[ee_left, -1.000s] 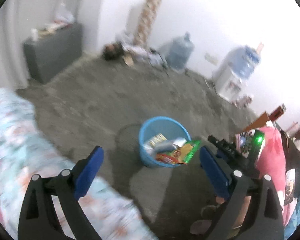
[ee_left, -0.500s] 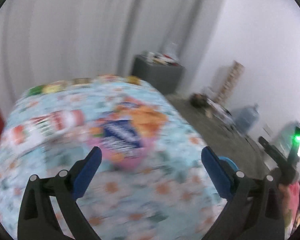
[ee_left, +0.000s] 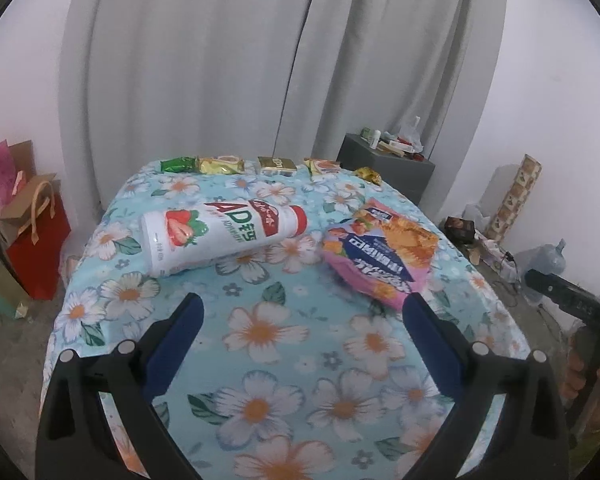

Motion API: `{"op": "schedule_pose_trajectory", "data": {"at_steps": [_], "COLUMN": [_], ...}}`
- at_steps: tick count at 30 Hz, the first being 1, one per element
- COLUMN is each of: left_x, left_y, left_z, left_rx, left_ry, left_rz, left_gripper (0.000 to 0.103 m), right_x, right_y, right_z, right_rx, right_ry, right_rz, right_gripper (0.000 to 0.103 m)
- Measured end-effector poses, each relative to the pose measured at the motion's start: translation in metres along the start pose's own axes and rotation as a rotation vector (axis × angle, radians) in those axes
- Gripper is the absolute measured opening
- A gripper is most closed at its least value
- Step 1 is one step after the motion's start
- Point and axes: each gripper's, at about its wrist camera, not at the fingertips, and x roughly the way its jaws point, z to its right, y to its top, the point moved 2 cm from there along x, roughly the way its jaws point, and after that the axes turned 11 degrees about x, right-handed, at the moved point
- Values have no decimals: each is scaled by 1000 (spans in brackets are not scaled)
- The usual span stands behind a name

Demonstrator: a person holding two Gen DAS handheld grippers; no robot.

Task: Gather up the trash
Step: 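Return both tools to the bed toward the milk bottle and snack bag, then grasp the white AD milk bottle with the right tool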

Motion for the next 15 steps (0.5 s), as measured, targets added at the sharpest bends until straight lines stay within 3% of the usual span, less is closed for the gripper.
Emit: {"op": "schedule_pose_trajectory", "data": {"at_steps": [8,15], "left_x": [17,23], "left_y": [5,1], "left_z": [-29,-86], "left_rx": [-22,-222], "left_ry": [54,151], "left_rz": [8,-5], "left_gripper": [97,97], "right_x": [41,90], "right_y": [2,20], "right_z": [-44,-111], "right_rx": [82,326], "right_ry": [230,561], "right_rz": [-216,-436], "right_gripper": [95,95]}}
